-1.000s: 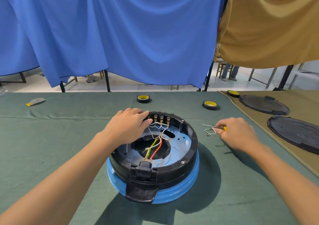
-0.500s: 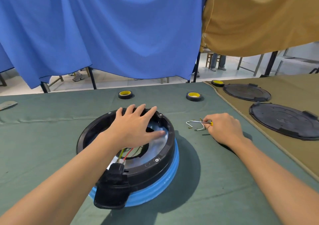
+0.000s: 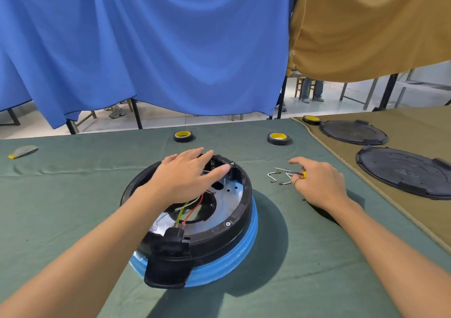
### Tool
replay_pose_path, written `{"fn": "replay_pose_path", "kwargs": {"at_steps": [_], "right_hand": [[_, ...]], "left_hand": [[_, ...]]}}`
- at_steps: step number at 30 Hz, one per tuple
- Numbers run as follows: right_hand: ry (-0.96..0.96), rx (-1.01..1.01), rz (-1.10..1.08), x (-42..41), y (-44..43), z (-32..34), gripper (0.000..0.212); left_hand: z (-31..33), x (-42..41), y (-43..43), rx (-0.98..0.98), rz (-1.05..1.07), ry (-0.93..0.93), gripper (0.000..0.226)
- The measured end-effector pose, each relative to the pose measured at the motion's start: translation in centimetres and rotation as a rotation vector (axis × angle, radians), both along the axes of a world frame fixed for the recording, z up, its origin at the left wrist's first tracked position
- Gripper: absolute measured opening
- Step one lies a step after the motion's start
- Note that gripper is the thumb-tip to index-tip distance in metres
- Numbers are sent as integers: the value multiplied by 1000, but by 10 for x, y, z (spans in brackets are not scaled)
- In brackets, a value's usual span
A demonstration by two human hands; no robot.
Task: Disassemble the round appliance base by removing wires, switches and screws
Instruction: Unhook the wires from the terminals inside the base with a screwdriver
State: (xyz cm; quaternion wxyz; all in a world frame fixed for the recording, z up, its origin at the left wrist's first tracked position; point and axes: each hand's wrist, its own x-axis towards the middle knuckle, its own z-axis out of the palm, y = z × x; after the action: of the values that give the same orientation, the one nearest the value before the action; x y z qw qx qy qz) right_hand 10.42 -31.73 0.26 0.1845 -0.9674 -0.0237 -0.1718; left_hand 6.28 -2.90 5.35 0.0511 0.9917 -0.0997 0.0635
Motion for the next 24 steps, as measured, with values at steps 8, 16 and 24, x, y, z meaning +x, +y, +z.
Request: {"fn": "replay_pose_path", "kwargs": {"at_steps": [8,16,24], "right_hand": [[217,132,362,-25,44,48,20],[86,15,629,-40,95,72,24],[-82,-253,473,-25,129,70,25]], "left_hand": [[-1,-6,57,33,220,25,61],[-5,-6,60,-31,175,68,85],[-8,-5,59,18,154,68,89]]}}
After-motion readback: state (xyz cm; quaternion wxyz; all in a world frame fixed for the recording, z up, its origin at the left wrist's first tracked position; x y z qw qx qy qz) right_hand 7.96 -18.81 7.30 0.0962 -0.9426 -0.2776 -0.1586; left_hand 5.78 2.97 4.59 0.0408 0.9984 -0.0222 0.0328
